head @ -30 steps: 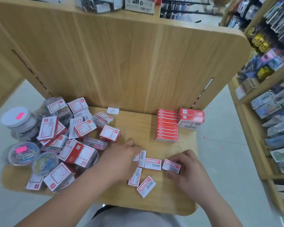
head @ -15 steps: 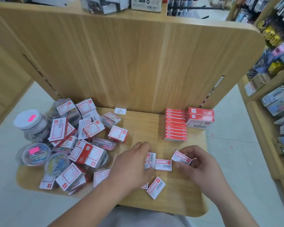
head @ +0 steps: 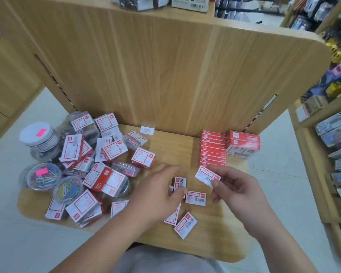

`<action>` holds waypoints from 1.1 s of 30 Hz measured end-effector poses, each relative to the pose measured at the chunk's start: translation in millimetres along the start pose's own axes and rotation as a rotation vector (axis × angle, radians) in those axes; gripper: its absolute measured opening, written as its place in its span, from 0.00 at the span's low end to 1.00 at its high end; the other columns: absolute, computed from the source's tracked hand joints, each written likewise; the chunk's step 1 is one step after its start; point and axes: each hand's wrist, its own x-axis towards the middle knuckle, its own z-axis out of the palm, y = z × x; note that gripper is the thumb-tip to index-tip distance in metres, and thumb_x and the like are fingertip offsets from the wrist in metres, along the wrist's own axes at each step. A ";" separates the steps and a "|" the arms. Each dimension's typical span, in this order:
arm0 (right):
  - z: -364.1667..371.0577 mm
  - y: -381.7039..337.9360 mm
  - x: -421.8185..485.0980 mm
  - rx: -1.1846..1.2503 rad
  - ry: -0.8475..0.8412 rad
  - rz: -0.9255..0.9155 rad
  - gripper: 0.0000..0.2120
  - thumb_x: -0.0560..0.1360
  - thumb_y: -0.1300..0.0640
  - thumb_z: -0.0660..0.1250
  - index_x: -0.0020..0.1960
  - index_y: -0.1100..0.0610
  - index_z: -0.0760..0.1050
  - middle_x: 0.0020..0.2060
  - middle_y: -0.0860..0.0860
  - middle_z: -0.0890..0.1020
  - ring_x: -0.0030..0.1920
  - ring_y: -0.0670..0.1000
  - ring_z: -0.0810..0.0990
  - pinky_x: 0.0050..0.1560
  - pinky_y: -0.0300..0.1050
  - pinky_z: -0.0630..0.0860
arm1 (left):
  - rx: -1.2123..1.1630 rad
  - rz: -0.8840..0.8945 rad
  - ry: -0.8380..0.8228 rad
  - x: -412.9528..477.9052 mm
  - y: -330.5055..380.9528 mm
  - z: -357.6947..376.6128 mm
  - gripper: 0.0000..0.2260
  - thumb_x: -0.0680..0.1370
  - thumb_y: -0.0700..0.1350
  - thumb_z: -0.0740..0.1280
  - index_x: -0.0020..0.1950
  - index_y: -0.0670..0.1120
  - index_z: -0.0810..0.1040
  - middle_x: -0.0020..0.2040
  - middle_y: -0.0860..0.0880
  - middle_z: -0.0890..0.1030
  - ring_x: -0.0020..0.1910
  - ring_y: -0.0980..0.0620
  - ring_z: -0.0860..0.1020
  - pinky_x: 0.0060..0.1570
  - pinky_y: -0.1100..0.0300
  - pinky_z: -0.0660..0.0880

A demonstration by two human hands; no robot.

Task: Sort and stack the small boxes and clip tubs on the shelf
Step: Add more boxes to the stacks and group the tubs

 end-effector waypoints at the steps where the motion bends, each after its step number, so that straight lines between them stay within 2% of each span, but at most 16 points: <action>1: -0.3 -2.2 0.6 -0.010 -0.013 -0.003 0.16 0.78 0.72 0.67 0.56 0.54 0.83 0.40 0.50 0.87 0.33 0.51 0.80 0.36 0.42 0.78 | -0.045 0.010 0.033 1.4 3.3 -2.2 0.19 0.76 0.54 0.73 0.67 0.57 0.77 0.57 0.61 0.76 0.45 0.60 0.79 0.51 0.56 0.78; 4: 0.7 -8.7 4.9 -0.026 -0.051 -0.019 0.15 0.78 0.72 0.67 0.56 0.55 0.83 0.38 0.48 0.86 0.34 0.49 0.80 0.37 0.40 0.78 | -0.277 -0.011 0.009 7.8 19.8 -7.5 0.14 0.77 0.49 0.74 0.61 0.61 0.78 0.51 0.62 0.79 0.41 0.61 0.79 0.43 0.63 0.78; 6: 3.0 -13.3 8.9 -0.043 -0.074 -0.039 0.15 0.77 0.71 0.68 0.57 0.55 0.82 0.40 0.49 0.86 0.35 0.49 0.81 0.37 0.42 0.80 | -0.394 -0.032 -0.011 12.3 27.0 -8.3 0.14 0.78 0.47 0.73 0.59 0.63 0.79 0.49 0.61 0.81 0.38 0.61 0.78 0.41 0.63 0.78; 8: 4.5 -17.8 14.6 -0.053 -0.074 -0.058 0.16 0.77 0.71 0.69 0.58 0.54 0.81 0.42 0.52 0.86 0.36 0.51 0.82 0.39 0.46 0.81 | -0.411 -0.036 0.003 18.7 28.8 -10.1 0.11 0.78 0.46 0.74 0.56 0.61 0.81 0.45 0.58 0.82 0.38 0.57 0.79 0.41 0.62 0.78; 12: 0.1 -26.2 31.4 -0.002 0.051 -0.090 0.14 0.78 0.72 0.67 0.55 0.57 0.82 0.46 0.52 0.87 0.42 0.53 0.86 0.42 0.41 0.82 | -0.391 -0.105 0.012 42.7 26.8 -26.8 0.07 0.76 0.43 0.76 0.51 0.54 0.85 0.42 0.54 0.85 0.39 0.56 0.81 0.43 0.61 0.79; 15: -1.6 -38.6 41.1 0.046 0.030 -0.050 0.11 0.77 0.68 0.71 0.56 0.56 0.82 0.47 0.53 0.87 0.47 0.54 0.87 0.43 0.43 0.83 | -0.483 -0.086 -0.042 55.8 35.4 -44.7 0.06 0.78 0.40 0.74 0.53 0.49 0.85 0.43 0.46 0.87 0.41 0.47 0.84 0.41 0.63 0.78; 18: 0.5 -46.6 45.2 0.021 -0.049 -0.028 0.08 0.77 0.63 0.72 0.56 0.57 0.82 0.43 0.55 0.87 0.44 0.57 0.87 0.49 0.56 0.85 | -0.547 -0.061 -0.078 60.0 41.6 -48.5 0.09 0.79 0.40 0.72 0.58 0.49 0.84 0.46 0.47 0.87 0.42 0.50 0.85 0.43 0.62 0.79; 20: 5.8 -48.7 46.9 -0.028 -0.017 -0.078 0.04 0.76 0.62 0.73 0.51 0.55 0.83 0.40 0.54 0.87 0.42 0.57 0.86 0.49 0.59 0.84 | -0.447 -0.106 0.060 62.9 41.3 -40.4 0.12 0.77 0.43 0.75 0.60 0.51 0.82 0.47 0.50 0.85 0.43 0.54 0.84 0.47 0.58 0.82; 22: 14.2 -46.5 49.4 -0.161 0.050 -0.141 0.03 0.75 0.60 0.74 0.46 0.52 0.83 0.37 0.51 0.86 0.38 0.54 0.85 0.44 0.57 0.83 | -0.391 -0.126 0.178 61.4 42.9 -30.8 0.15 0.74 0.44 0.78 0.58 0.53 0.81 0.47 0.53 0.84 0.39 0.59 0.81 0.44 0.62 0.80; 23: 19.5 -46.2 50.6 -0.216 0.078 -0.163 0.03 0.74 0.59 0.74 0.44 0.52 0.82 0.35 0.50 0.85 0.36 0.53 0.84 0.42 0.55 0.82 | -0.434 -0.100 0.153 59.1 46.9 -27.2 0.15 0.73 0.42 0.77 0.57 0.54 0.81 0.47 0.54 0.84 0.39 0.60 0.82 0.42 0.62 0.80; 25: 27.5 -46.1 53.0 -0.268 0.091 -0.198 0.03 0.75 0.58 0.74 0.43 0.53 0.80 0.34 0.50 0.85 0.35 0.51 0.83 0.39 0.54 0.81 | -0.498 -0.025 0.051 55.2 50.5 -18.7 0.15 0.73 0.41 0.73 0.57 0.55 0.82 0.49 0.55 0.85 0.44 0.54 0.84 0.45 0.54 0.82; 27: 31.0 -46.1 53.5 -0.218 -0.002 -0.221 0.03 0.77 0.59 0.73 0.45 0.53 0.82 0.36 0.48 0.86 0.37 0.48 0.84 0.40 0.48 0.81 | -0.512 0.007 0.076 53.7 49.3 -16.9 0.13 0.75 0.41 0.70 0.56 0.55 0.82 0.49 0.52 0.86 0.48 0.47 0.85 0.50 0.45 0.82; 29: 30.3 -46.7 52.6 -0.179 -0.088 -0.252 0.05 0.79 0.59 0.71 0.45 0.53 0.84 0.38 0.45 0.86 0.39 0.44 0.83 0.42 0.40 0.78 | -0.596 -0.027 0.150 54.4 42.4 -22.0 0.12 0.79 0.37 0.70 0.54 0.55 0.83 0.48 0.51 0.87 0.50 0.48 0.86 0.55 0.45 0.82; 30: 29.1 -46.0 52.3 -0.167 -0.086 -0.267 0.07 0.79 0.60 0.70 0.44 0.52 0.85 0.37 0.44 0.86 0.38 0.44 0.82 0.41 0.41 0.78 | -0.652 -0.051 0.157 54.1 39.4 -26.0 0.13 0.80 0.35 0.70 0.54 0.54 0.83 0.48 0.51 0.88 0.50 0.49 0.86 0.57 0.47 0.82; 33: 24.1 -44.0 53.7 -0.095 -0.045 -0.233 0.08 0.79 0.62 0.71 0.44 0.50 0.83 0.37 0.47 0.86 0.37 0.49 0.81 0.43 0.53 0.81 | -0.786 -0.095 0.083 48.8 39.5 -38.1 0.13 0.80 0.33 0.69 0.61 0.46 0.79 0.49 0.46 0.88 0.48 0.45 0.86 0.53 0.50 0.83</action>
